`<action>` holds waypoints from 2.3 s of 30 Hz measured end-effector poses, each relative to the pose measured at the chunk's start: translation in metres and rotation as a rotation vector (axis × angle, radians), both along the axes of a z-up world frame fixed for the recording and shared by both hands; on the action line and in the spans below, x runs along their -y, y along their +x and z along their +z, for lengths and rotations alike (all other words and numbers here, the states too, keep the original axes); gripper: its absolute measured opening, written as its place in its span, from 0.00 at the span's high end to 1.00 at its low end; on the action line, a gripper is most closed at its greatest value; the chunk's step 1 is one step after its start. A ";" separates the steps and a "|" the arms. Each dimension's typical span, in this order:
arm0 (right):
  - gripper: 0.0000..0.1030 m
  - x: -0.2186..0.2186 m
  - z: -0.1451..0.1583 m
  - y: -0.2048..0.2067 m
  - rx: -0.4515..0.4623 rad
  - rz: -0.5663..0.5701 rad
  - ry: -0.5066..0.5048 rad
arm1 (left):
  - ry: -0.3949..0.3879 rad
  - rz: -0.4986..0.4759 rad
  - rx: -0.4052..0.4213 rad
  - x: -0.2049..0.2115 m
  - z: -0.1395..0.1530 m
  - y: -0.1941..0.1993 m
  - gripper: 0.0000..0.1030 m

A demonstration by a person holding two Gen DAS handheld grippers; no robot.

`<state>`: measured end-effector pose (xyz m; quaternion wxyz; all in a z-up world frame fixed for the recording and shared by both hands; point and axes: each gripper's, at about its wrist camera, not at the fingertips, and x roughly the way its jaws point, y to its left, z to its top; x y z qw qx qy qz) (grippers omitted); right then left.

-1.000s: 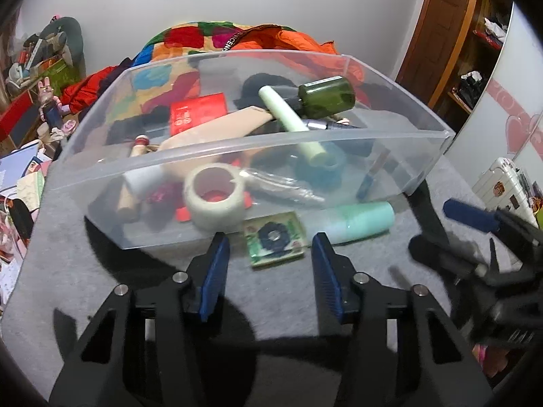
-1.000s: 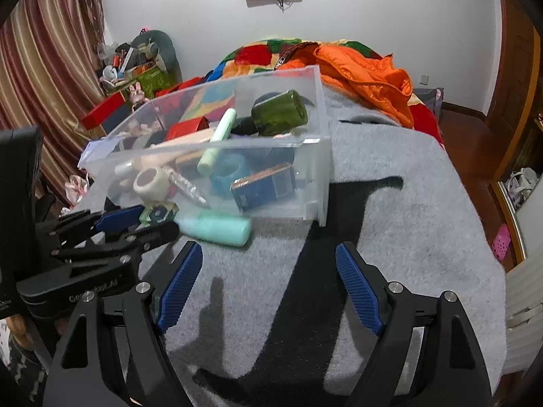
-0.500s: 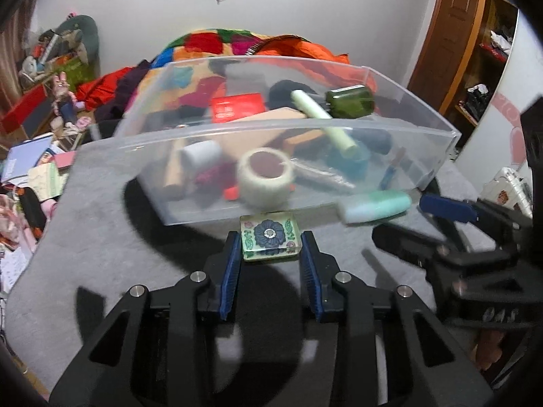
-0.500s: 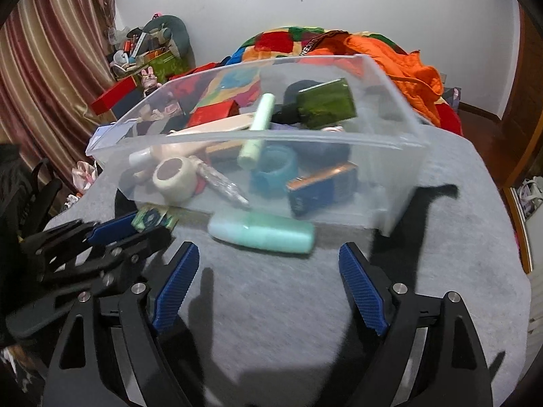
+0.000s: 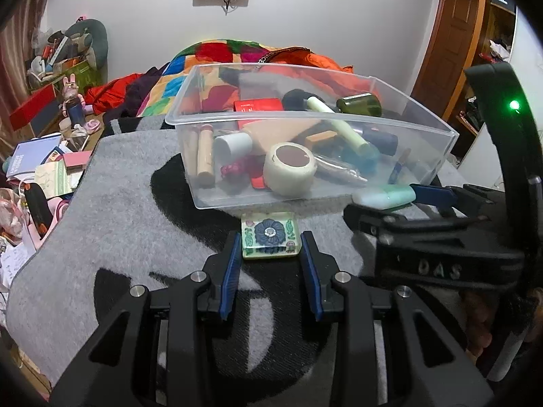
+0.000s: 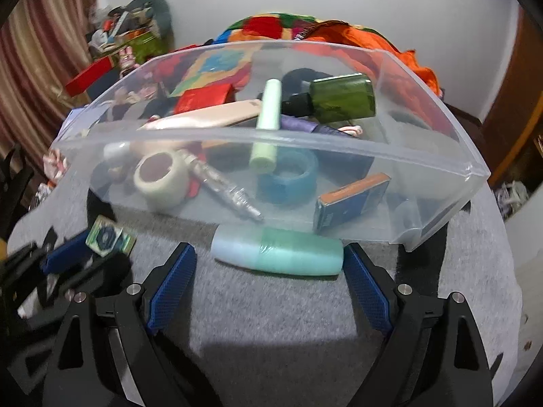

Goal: Organize objects
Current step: 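Grasp the green patterned square with the left tool while the right grasps the mint bottle, then carry the square and mint bottle into the box while both tools open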

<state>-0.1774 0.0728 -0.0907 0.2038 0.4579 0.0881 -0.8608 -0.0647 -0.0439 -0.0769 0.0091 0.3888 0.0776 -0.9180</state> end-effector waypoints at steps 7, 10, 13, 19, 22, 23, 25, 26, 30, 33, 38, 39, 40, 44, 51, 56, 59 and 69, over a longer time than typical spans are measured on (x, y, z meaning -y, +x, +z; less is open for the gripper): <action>0.31 -0.013 0.002 0.006 -0.028 -0.027 -0.043 | 0.015 0.007 -0.010 0.003 0.009 0.005 0.68; 0.31 -0.021 0.004 0.012 -0.032 -0.024 -0.076 | 0.012 0.006 -0.021 0.002 0.017 0.006 0.68; 0.31 -0.030 0.008 0.016 -0.024 -0.015 -0.122 | 0.010 0.004 -0.029 0.000 0.024 0.006 0.68; 0.31 -0.053 0.025 0.025 -0.044 -0.015 -0.197 | 0.017 -0.004 -0.057 -0.005 0.044 0.002 0.68; 0.31 -0.061 0.035 0.029 -0.067 -0.011 -0.227 | 0.012 0.001 -0.079 -0.006 0.057 -0.003 0.68; 0.31 -0.064 0.040 0.031 -0.081 -0.010 -0.239 | 0.015 0.000 -0.086 -0.006 0.060 -0.004 0.68; 0.31 -0.069 0.049 0.034 -0.102 -0.007 -0.252 | 0.019 0.000 -0.102 -0.005 0.069 -0.006 0.68; 0.31 -0.071 0.053 0.036 -0.115 -0.004 -0.260 | 0.019 0.001 -0.112 -0.005 0.073 -0.007 0.68; 0.31 -0.075 0.069 0.036 -0.154 0.006 -0.276 | 0.026 -0.001 -0.147 -0.005 0.088 -0.009 0.68; 0.31 -0.076 0.081 0.035 -0.191 0.013 -0.280 | 0.028 -0.003 -0.173 -0.005 0.097 -0.013 0.68; 0.31 -0.068 0.095 0.028 -0.246 0.019 -0.262 | 0.021 -0.015 -0.198 -0.007 0.107 -0.023 0.68; 0.31 -0.067 0.095 0.027 -0.249 0.019 -0.263 | 0.018 -0.018 -0.202 -0.007 0.108 -0.025 0.68; 0.31 -0.065 0.095 0.024 -0.249 0.019 -0.265 | 0.016 -0.020 -0.204 -0.007 0.109 -0.028 0.68; 0.31 -0.059 0.092 0.012 -0.231 0.019 -0.276 | 0.015 -0.026 -0.208 -0.008 0.110 -0.039 0.68; 0.31 -0.046 0.084 -0.010 -0.218 0.018 -0.260 | 0.029 -0.022 -0.179 -0.002 0.099 -0.064 0.68; 0.31 -0.031 0.072 -0.019 -0.192 0.037 -0.244 | 0.032 -0.021 -0.136 -0.001 0.082 -0.077 0.68; 0.31 -0.027 0.066 -0.021 -0.181 0.045 -0.234 | 0.032 -0.023 -0.111 0.000 0.073 -0.082 0.68; 0.30 -0.029 0.064 -0.022 -0.165 0.051 -0.228 | 0.026 -0.040 -0.120 -0.002 0.073 -0.080 0.68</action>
